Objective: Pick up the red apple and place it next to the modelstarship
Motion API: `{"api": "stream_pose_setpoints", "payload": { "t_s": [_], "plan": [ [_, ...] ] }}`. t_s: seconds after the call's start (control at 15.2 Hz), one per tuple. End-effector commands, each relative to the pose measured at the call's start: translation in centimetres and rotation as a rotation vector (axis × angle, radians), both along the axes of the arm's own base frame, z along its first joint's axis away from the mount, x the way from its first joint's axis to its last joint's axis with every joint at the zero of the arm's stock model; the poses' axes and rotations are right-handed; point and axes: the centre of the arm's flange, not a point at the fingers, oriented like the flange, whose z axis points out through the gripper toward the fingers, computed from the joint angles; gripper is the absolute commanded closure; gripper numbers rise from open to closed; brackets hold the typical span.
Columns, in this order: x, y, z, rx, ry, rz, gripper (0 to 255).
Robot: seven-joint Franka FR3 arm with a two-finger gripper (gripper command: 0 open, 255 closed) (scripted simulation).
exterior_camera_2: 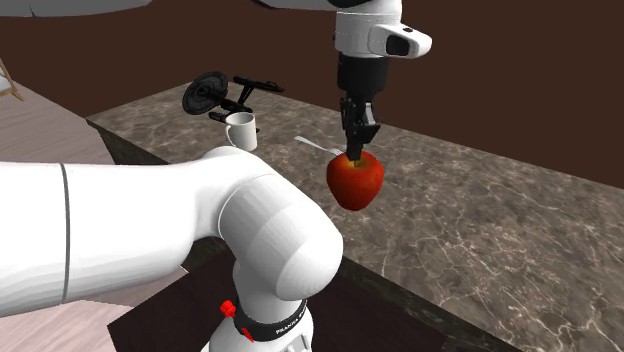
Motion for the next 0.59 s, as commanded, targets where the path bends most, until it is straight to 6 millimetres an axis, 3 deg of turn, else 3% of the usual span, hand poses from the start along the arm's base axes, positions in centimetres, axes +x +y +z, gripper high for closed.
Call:
{"api": "stream_pose_setpoints", "payload": {
  "t_s": [0.0, 0.53],
  "plan": [
    [0.0, 0.0, 1.1, 0.0, 0.0, 0.0, 255],
    [0.0, 0.0, 5.3, 0.0, 0.0, 0.0, 255]
  ]
}}
